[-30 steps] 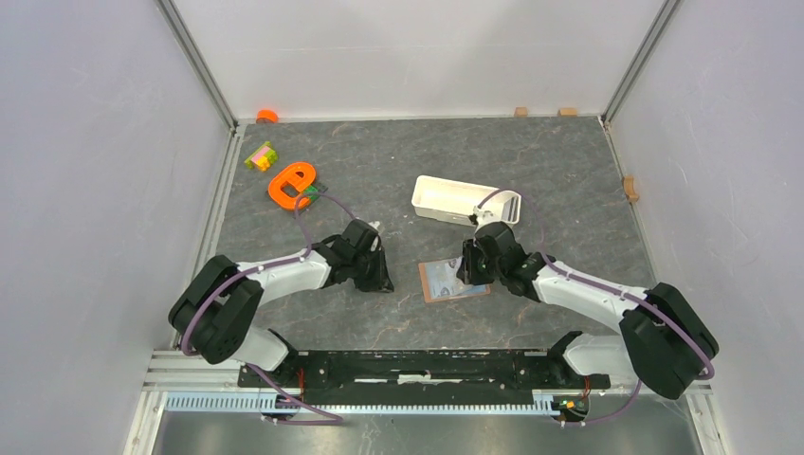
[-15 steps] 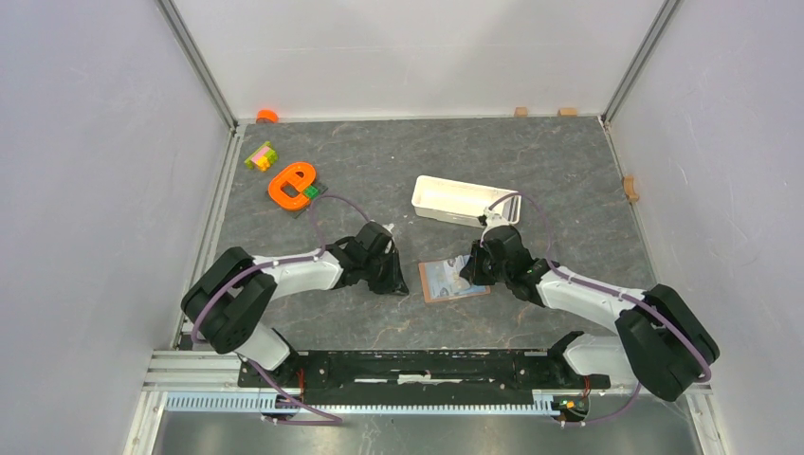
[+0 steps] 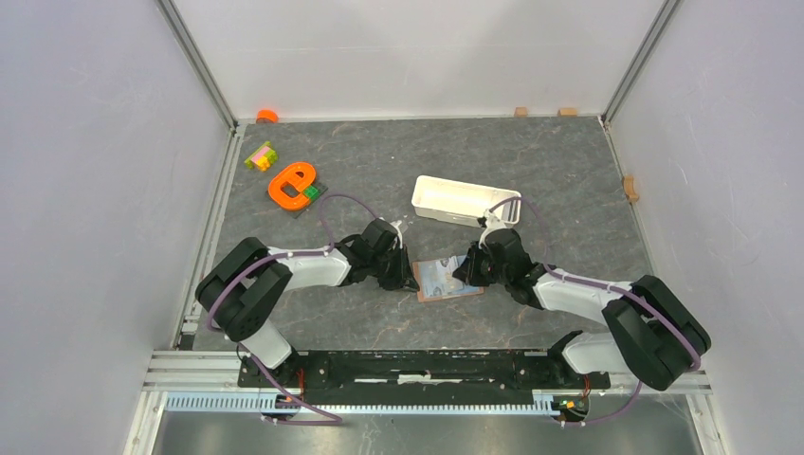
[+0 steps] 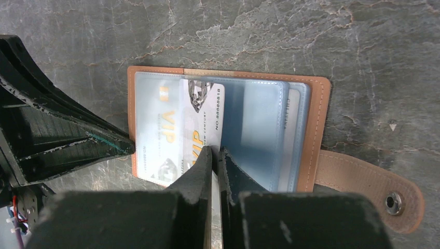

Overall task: Put the credit cards into the card holder
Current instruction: Insert the credit card into the card holder.

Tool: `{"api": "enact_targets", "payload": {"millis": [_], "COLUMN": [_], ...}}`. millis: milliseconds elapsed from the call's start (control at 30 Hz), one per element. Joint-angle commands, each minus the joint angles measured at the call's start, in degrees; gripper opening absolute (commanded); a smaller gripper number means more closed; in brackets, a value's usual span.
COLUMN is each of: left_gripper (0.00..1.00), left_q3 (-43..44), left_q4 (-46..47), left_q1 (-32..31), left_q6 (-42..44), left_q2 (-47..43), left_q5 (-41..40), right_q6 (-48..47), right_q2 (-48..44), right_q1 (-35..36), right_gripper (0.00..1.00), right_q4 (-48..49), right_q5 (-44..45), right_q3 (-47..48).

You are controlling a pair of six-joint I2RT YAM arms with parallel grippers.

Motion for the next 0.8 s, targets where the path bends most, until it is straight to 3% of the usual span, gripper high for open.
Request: {"api": "enact_targets", "payload": {"millis": [0, 500, 767], "left_gripper": [0.15, 0.13, 0.13], "left_q3": [0.31, -1.58, -2.46], "left_q4": [2.62, 5.99, 6.26], "left_q1": [-0.44, -0.61, -0.61], "left_q6": [-2.23, -3.47, -3.61], "left_q2": [2.54, 2.53, 1.19], "left_q5": [0.16, 0.68, -0.59], "right_q6": [-1.09, 0.99, -0.06], "right_q2": [2.47, 4.12, 2.58], "right_q1": [0.22, 4.26, 6.24], "right_gripper": [0.00, 0.05, 0.20], "right_q4": [-4.66, -2.84, -5.73], "right_q5": [-1.86, -3.20, -0.20], "right_q3": [-3.32, -1.93, 1.42]}}
